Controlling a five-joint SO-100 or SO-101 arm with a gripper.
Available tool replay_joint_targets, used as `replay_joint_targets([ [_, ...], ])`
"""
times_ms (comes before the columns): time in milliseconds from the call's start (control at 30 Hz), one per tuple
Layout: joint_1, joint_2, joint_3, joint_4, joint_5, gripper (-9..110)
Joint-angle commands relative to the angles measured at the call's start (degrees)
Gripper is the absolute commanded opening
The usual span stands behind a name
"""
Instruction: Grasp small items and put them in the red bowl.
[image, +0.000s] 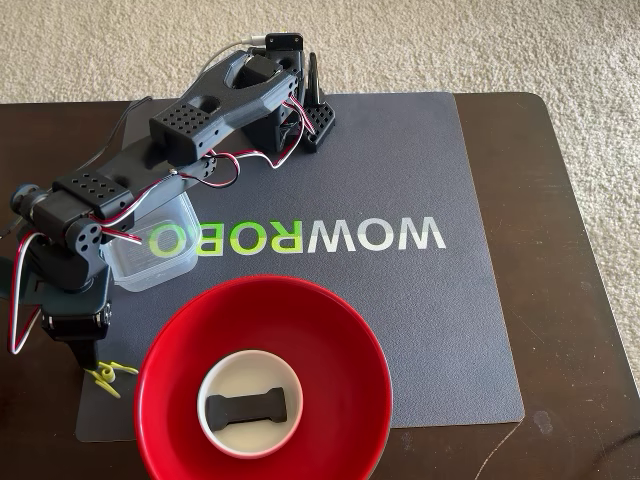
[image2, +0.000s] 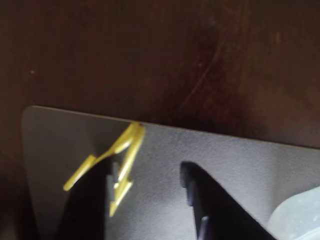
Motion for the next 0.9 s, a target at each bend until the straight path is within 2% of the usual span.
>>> replay_joint_targets([
  [0,-0.9,0.9,-2.2,0.3,-1.0,8],
  [200,-2.1,0.7,-2.2,0.4,-1.9,0],
  [500,-4.3,1.3,-2.2,0.3,-4.4,0],
  [867,-6.0,22.2,-2.3,-1.1,-7.2,0],
])
